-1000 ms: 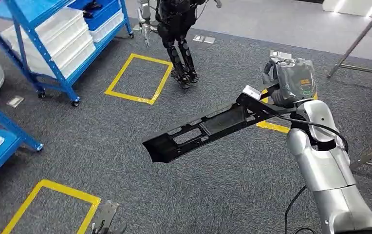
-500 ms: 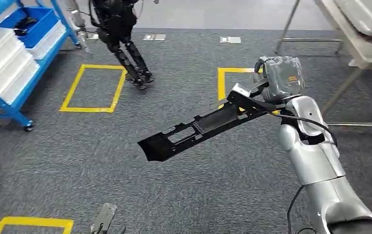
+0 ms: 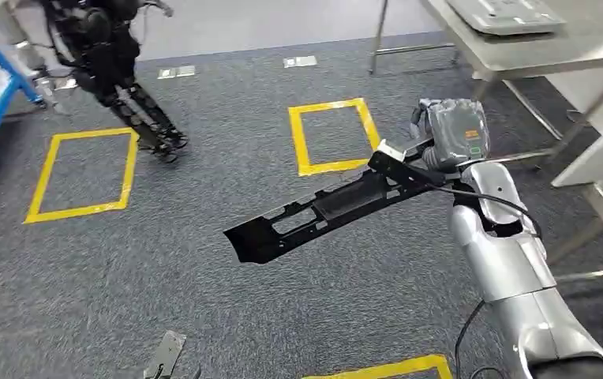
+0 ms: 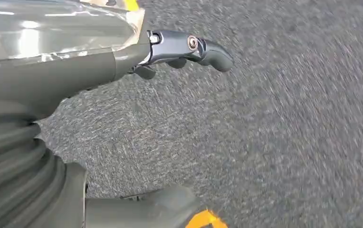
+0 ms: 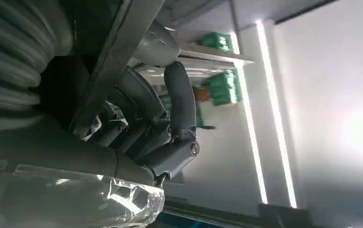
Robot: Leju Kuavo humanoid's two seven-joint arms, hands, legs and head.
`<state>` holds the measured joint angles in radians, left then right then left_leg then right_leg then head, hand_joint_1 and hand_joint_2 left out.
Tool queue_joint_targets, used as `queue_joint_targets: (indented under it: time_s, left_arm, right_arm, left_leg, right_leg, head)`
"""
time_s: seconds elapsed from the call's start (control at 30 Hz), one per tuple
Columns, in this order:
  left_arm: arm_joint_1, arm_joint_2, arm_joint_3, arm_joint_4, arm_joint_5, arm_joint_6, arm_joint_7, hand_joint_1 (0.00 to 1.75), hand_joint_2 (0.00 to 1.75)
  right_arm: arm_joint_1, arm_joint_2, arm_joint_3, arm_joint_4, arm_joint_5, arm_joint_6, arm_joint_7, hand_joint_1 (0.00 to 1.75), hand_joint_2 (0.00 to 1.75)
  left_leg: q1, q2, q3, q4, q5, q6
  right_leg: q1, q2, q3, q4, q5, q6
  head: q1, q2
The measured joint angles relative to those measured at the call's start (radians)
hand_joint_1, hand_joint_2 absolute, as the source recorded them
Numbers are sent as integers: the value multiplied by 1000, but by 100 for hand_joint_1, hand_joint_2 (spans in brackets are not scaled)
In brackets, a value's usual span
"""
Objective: Take the parts from the cabinet and place them on the table.
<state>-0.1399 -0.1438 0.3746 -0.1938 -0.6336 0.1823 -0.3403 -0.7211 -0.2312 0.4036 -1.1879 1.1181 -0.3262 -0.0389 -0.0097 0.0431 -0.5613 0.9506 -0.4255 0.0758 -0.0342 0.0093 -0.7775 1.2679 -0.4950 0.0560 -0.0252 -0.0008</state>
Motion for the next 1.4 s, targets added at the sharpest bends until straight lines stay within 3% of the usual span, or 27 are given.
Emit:
queue_joint_targets:
  time_s: [0.07,0.1,0.13,0.2,0.27,0.3,0.37,0.4,0.47,0.5,0.57,0.6,0.63,0.67,0.77,0.8,0.83,0.87,0.9,1.0,1.03,1.1,1.13,1.17,1.3,1.37,1.4]
  left_arm:
    - [0,-1,2,0,0,1,1,0,175]
    - [0,-2,4,0,-1,-1,0,0,175]
    - [0,1,4,0,-3,-3,0,0,175]
    - [0,-1,4,0,-5,-6,-3,0,175]
    - [-1,-5,4,0,-5,-6,-3,0,175]
    - [-2,-5,4,0,-6,-6,-3,0,175]
    - [-2,-5,4,0,-6,-3,-3,0,175]
    - [0,-5,5,0,-6,-3,-2,0,175]
    - [2,-5,7,1,-6,-3,-2,0,175]
    - [2,-6,8,1,-6,-3,-2,0,175]
    - [2,-6,8,1,-7,-3,-3,0,175]
    - [2,-6,8,1,-7,-2,-3,0,175]
    - [2,-5,10,1,-6,0,-3,0,175]
    - [2,-3,11,1,-6,0,-3,0,175]
    - [2,-3,12,1,-7,-2,-3,0,175]
    - [2,-3,13,1,-8,-1,-3,0,175]
    - [0,-4,14,1,-8,0,-3,0,175]
    - [0,-4,14,1,-8,0,-3,0,175]
    - [2,-3,15,1,-8,0,-3,0,175]
    - [6,-4,18,1,-8,0,-2,0,175]
    - [6,-4,18,1,-8,0,-2,0,175]
    - [6,-5,19,1,-8,-2,-2,0,175]
    - [5,-5,19,1,-8,-2,-3,0,175]
    - [5,-4,19,1,-7,-2,-3,0,175]
    - [5,-6,21,1,-3,-1,-8,0,175]
    - [4,-4,21,1,-3,2,-8,0,175]
    - [7,-5,22,2,-4,2,-6,0,175]
  right_arm:
    - [1,0,0,4,0,0,0,168,175]
    - [-1,0,0,4,0,0,0,168,175]
    - [-2,0,0,4,0,1,-1,168,175]
    - [-3,0,1,5,0,3,-1,168,175]
    - [0,-7,0,6,0,3,-1,168,175]
    - [-3,-8,0,6,0,3,-1,168,175]
    - [-9,-8,1,5,2,3,-1,168,175]
    - [-10,-5,1,5,2,3,-1,168,175]
    - [-9,-2,3,6,2,3,-3,168,175]
    - [-9,-2,4,7,2,3,-3,168,175]
    - [-10,-2,4,7,2,3,-3,168,175]
    - [-11,-3,4,7,0,3,-3,168,175]
    - [-14,-3,4,6,0,3,-2,168,175]
    - [-17,-3,4,6,0,3,-1,168,175]
    - [-15,-6,4,6,-1,4,0,168,175]
    - [-16,-8,3,6,-1,4,1,168,175]
    - [-15,-9,2,6,-2,4,1,168,175]
    - [-18,-11,1,6,-3,4,1,168,175]
    - [-23,-11,1,6,-3,5,2,168,175]
    - [-13,-9,2,7,-3,5,2,168,175]
    - [-10,-9,2,7,-3,6,2,168,175]
    - [-12,-9,2,7,-3,6,2,168,175]
    - [-14,-9,2,6,-3,6,2,168,175]
    - [-17,-9,2,6,-3,6,2,168,175]
    - [-21,-8,2,6,-11,11,-4,168,175]
    - [-32,-3,5,8,-19,13,-12,168,175]
    - [-35,-1,6,10,-22,13,-13,168,175]
  left_leg:
    - [10,29,-1,10,-10,-16]
    - [18,45,-2,25,-19,-30]
    - [14,55,-9,37,-29,-44]
    - [12,70,-9,51,-39,-57]
    - [19,92,-7,57,-40,-63]
    - [23,91,-12,60,-50,-71]
    - [32,-4,-43,148,-117,-72]
    - [31,-27,-79,228,-158,-72]
    - [31,-42,-152,369,-206,-69]
    - [30,-44,-159,377,-197,-65]
    - [29,-52,-110,275,-126,-51]
    - [29,-73,-58,179,-80,-44]
    - [30,-125,-21,107,-60,-38]
    - [30,-145,-10,85,-70,-40]
    - [12,-103,-11,84,-63,-34]
    - [18,-85,-8,65,-49,-26]
    - [18,-69,-2,53,-37,-23]
    - [18,-66,-1,48,-35,-17]
    - [13,-42,-7,47,-31,-11]
    - [9,4,-13,49,-31,-10]
    - [10,18,-14,49,-31,-10]
    - [10,47,-13,52,-33,-14]
    - [7,58,-13,57,-37,-20]
    - [0,68,-15,59,-41,-26]
    - [-3,114,-10,63,-49,-40]
    - [12,-3,-31,117,-95,-55]
    - [14,-31,-60,186,-138,-58]
  right_leg:
    - [-14,-17,71,-131,52,34]
    - [-20,-48,133,-237,86,53]
    - [-11,-81,150,-262,81,49]
    - [-4,-54,149,-255,87,19]
    - [8,-30,136,-252,88,6]
    - [-6,-17,141,-253,90,-6]
    - [-5,-1,139,-254,93,-22]
    - [-3,10,138,-254,94,-27]
    - [6,36,133,-254,97,-33]
    - [10,50,132,-254,99,-35]
    - [14,76,131,-254,103,-36]
    - [14,91,131,-254,106,-36]
    - [12,101,131,-254,108,-32]
    - [21,112,125,-252,112,-26]
    - [3,148,116,-264,128,-3]
    - [17,166,111,-268,134,8]
    - [12,99,97,-249,122,0]
    - [20,68,85,-228,105,-5]
    - [23,22,39,-119,49,-17]
    - [18,4,-22,45,-7,-11]
    - [17,1,1,16,3,-3]
    - [14,-26,108,-158,56,15]
    - [15,-81,162,-251,77,18]
    - [28,-113,173,-261,71,4]
    - [22,-52,161,-269,84,-18]
    - [4,-27,162,-270,89,-32]
    - [4,-19,161,-271,89,-41]
  head:
    - [0,0]
    - [0,0]
    - [2,0]
    - [0,0]
    - [0,0]
    - [-2,0]
    - [-5,0]
    - [-8,0]
    - [-7,0]
    - [-6,0]
    - [-6,0]
    - [-7,0]
    - [-7,0]
    - [-5,0]
    - [-6,0]
    - [-5,0]
    - [-7,0]
    - [-3,0]
    - [10,0]
    - [10,0]
    - [10,0]
    - [10,0]
    - [11,0]
    - [11,0]
    - [8,0]
    - [7,0]
    - [4,0]
